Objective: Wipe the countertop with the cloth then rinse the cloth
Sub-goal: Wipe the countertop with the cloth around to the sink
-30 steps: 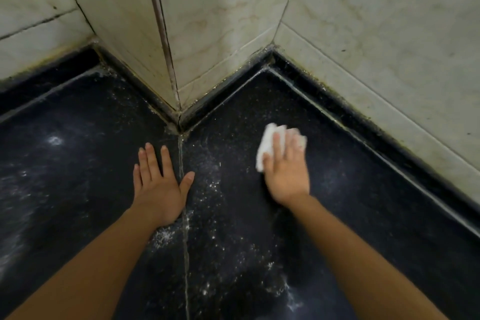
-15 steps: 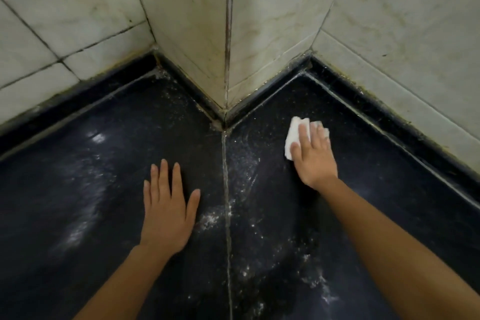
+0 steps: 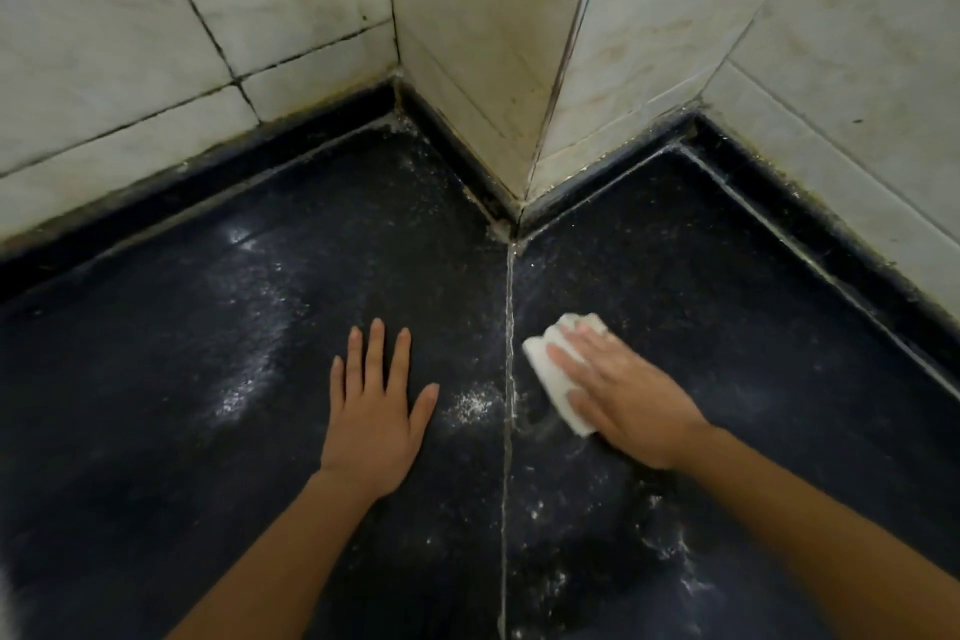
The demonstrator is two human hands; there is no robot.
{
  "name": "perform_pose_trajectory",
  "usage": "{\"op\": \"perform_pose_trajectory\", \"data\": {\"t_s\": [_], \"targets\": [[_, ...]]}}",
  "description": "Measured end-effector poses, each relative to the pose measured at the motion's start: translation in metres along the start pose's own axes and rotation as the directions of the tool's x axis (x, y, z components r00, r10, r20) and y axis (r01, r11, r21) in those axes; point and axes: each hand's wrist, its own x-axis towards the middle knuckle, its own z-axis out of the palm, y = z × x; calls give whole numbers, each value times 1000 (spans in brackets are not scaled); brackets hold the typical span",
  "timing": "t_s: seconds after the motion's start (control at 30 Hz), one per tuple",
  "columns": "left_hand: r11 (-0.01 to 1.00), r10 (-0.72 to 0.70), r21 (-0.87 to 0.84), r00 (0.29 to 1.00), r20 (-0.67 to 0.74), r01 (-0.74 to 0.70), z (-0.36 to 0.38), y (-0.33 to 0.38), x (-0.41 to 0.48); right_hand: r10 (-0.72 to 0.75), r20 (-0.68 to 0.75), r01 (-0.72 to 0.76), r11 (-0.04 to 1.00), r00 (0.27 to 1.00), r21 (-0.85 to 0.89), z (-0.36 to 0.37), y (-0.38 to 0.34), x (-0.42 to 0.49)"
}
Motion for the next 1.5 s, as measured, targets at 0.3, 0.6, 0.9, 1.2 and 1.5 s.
{"op": "perform_pose_trajectory", "data": {"t_s": [0.3, 0.6, 0.9, 1.2, 1.5], "targets": [[1000, 6, -4, 1000, 17, -6, 4, -4, 3, 793, -29, -764, 595, 609, 248, -31, 51, 113], [1000, 12, -11, 1000, 29, -11, 1, -3, 4, 60, -18, -57, 991, 998, 123, -4, -60, 64], [999, 8, -53, 998, 68, -4, -1, -3, 4, 645, -37, -627, 754, 764, 194, -32, 52, 96], [999, 21, -47, 999, 39, -20, 3, -5, 5, 431, -188, -368, 881, 882, 297, -8, -99, 109], [999, 25, -42, 997, 68, -22, 1, -6, 5, 482, -179, -444, 870, 858, 216, -18, 1, 27]]}}
